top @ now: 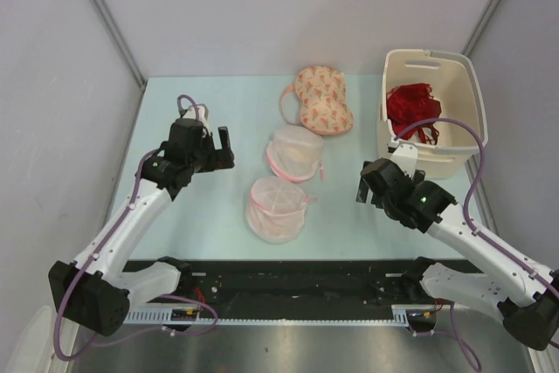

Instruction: Unzip the laundry bag and remove the bra

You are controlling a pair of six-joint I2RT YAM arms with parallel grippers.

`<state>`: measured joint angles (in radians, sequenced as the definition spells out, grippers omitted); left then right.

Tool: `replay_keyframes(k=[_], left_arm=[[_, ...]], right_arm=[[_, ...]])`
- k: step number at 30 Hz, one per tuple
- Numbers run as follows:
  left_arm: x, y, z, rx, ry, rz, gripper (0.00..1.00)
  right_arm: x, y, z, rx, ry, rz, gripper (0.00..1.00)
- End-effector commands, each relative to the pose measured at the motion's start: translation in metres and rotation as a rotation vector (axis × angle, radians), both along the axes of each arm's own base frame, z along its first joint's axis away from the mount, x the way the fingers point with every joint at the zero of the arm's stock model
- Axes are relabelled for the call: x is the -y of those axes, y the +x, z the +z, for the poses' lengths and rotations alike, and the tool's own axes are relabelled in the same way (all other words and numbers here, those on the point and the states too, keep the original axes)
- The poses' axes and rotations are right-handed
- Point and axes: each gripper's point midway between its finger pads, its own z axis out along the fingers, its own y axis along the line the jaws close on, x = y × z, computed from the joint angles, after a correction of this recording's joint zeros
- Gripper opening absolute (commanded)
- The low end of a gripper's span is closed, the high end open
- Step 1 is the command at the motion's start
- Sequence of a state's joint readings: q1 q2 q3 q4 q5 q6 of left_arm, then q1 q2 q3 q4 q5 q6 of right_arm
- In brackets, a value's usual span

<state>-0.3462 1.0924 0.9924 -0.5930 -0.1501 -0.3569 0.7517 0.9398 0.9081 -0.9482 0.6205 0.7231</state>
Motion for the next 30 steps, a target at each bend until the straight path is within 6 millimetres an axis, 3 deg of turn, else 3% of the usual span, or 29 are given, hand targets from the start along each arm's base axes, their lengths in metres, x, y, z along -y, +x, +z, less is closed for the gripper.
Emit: replay_keyframes(k=[1, 19, 21, 25, 30], left_arm=[[0.002, 0.002, 0.014, 0.044, -0.006, -0.024, 1.00], [0.002, -0.004, -0.002, -0.010, -0.007, -0.007, 1.00], [0.012, -0.014, -0.020, -0.074, -0.041, -0.023, 1.00], [0.053, -0.049, -0.052, -0.178, -0.024, -0.093, 1.00], [0.090, -0.068, -0.074, -0.258, -0.146, -0.095, 0.97]], right_arm=[[-0.007, 0.010, 0.016, 0.057, 0.039, -0.013, 1.00], [-0.015, 0.010, 0.017, 0.077, 0.084, 0.018, 1.00], [-0.020, 0.012, 0.017, 0.078, 0.104, 0.030, 1.00], [-0.029, 0.012, 0.014, 0.070, 0.126, 0.047, 1.00], [-0.040, 0.013, 0.011, 0.068, 0.141, 0.071, 1.00]])
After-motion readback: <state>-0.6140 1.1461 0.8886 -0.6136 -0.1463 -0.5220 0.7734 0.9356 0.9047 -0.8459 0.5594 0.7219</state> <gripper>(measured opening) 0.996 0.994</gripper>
